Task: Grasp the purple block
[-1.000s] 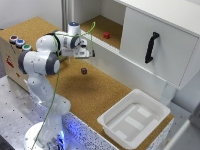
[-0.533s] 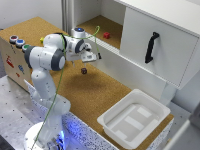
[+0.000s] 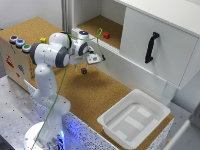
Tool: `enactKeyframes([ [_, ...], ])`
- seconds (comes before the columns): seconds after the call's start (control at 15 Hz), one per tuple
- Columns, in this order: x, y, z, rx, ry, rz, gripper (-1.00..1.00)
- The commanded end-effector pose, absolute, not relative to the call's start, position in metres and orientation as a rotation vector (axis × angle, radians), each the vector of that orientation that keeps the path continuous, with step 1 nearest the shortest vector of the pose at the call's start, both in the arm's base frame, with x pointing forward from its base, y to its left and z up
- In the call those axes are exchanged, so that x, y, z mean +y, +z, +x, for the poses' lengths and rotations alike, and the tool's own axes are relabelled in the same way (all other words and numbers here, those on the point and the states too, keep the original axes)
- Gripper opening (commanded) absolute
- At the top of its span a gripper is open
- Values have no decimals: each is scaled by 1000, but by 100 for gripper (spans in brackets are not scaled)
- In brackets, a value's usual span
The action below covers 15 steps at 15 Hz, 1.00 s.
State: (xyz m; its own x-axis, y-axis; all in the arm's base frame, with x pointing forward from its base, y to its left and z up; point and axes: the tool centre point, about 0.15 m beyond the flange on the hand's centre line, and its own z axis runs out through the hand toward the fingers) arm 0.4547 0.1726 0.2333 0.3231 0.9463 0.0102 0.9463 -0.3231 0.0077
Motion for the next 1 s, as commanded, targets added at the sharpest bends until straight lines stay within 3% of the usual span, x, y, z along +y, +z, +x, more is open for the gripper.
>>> enactKeyframes([
  [0.0,172,204,479,1837,-106,2543,-100],
  [0.67,180,201,487,1809,-71,2566,-100],
  [0.93,171,237,486,1733,-13,2565,-100],
])
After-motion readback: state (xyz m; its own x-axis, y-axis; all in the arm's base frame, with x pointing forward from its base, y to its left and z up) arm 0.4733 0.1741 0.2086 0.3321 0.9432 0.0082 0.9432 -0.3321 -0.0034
